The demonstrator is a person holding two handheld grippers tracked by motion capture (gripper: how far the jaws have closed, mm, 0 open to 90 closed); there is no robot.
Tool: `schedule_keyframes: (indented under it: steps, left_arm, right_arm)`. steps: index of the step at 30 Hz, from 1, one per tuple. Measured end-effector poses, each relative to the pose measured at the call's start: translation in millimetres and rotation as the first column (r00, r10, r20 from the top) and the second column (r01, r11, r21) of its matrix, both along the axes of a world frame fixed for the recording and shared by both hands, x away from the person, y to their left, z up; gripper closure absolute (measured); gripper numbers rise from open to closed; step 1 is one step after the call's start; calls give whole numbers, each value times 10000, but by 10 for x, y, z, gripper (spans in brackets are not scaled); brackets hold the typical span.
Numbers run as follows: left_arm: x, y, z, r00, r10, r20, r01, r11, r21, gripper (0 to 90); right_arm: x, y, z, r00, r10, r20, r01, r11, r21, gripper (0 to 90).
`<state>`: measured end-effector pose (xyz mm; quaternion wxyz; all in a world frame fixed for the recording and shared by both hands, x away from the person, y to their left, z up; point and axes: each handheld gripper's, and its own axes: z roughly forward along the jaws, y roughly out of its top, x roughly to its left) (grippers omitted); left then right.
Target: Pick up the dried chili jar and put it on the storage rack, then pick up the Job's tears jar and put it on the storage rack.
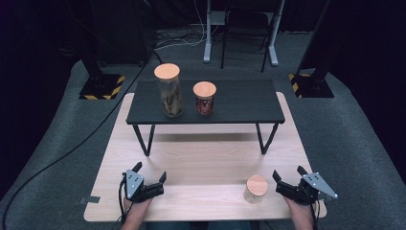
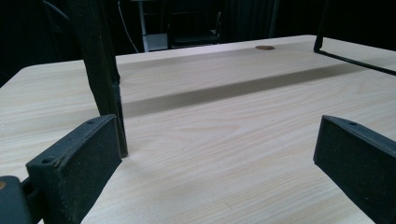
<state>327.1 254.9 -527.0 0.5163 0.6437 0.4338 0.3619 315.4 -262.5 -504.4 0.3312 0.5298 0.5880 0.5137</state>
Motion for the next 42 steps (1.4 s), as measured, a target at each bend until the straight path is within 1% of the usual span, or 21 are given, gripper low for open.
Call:
schedule_keyframes:
  steps: [11, 14, 20, 40, 42]
  left_arm:
    - [-2, -3, 0, 10000, -10, 9, 10, 10000, 18, 3]
    - [-1, -2, 0, 10000, -10, -2, 10, 10000, 12, 3]
    - [-3, -3, -1, 10000, -5, 20, 5, 10000, 15, 3]
    - [-4, -6, -1, 10000, 0, 28, 0, 10000, 36, 3]
    - [-3, -4, 0, 10000, 5, 21, -5, 10000, 26, 3]
  right_arm:
    - [-48, -71, -194, 9996, -90, -266, 95, 9997, 211, 0]
    - [-50, -80, -198, 9994, -119, -314, 127, 9996, 253, 0]
    - [-56, -105, -203, 9994, -180, -306, 196, 9985, 515, 0]
    - [-67, -115, -201, 9996, -182, -229, 196, 9978, 636, 0]
    - [-73, -116, -199, 9996, -172, -219, 187, 9973, 706, 0]
